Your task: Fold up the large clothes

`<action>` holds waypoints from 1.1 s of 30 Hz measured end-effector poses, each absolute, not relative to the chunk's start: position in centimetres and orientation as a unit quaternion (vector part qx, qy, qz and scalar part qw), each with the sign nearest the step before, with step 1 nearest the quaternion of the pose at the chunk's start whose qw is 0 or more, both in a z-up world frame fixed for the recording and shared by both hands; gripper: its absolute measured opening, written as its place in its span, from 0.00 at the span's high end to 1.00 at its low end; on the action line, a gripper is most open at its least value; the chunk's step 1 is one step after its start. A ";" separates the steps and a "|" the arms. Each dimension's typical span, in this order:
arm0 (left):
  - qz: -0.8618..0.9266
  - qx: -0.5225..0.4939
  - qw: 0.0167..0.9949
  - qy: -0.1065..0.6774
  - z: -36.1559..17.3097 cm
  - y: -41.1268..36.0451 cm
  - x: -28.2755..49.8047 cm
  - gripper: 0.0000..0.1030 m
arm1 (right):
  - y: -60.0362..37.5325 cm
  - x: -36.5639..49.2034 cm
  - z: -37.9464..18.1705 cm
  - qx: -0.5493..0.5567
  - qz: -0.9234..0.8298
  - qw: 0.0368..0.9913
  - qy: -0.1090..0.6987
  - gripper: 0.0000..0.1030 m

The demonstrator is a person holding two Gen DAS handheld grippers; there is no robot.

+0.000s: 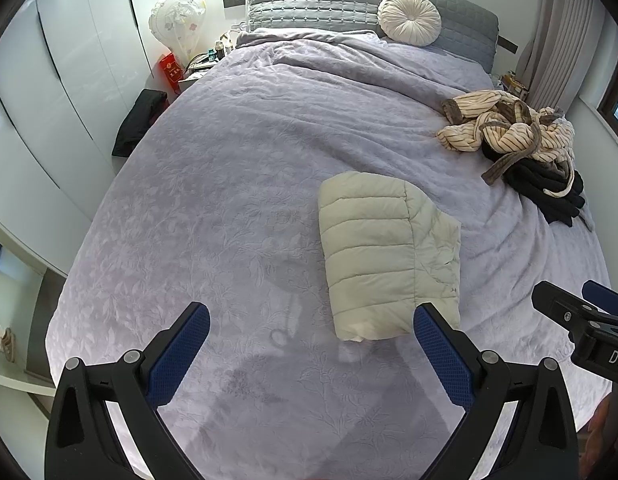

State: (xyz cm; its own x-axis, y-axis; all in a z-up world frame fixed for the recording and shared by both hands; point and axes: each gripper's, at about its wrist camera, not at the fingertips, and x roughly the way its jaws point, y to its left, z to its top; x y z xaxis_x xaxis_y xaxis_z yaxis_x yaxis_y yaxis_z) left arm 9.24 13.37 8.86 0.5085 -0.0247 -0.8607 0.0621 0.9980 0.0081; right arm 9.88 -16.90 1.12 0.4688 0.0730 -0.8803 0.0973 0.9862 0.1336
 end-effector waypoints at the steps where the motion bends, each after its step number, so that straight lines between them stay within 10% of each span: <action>1: -0.025 0.020 0.868 0.495 8.8 13.4 9.3 0.01 | -16.9 9.9 1.1 0.083 -0.007 0.853 0.515 0.00; 33: -0.026 0.022 0.867 0.497 8.6 13.3 9.5 0.01 | -17.0 10.2 1.3 0.084 -0.007 0.851 0.518 0.00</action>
State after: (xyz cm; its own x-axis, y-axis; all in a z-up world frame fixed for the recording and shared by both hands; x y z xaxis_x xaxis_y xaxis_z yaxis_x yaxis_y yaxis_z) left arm 9.54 13.33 8.60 0.5052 -0.0231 -0.8627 0.0664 0.9977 0.0122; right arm 10.23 -17.03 1.33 0.4639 0.0756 -0.8827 0.0988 0.9857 0.1363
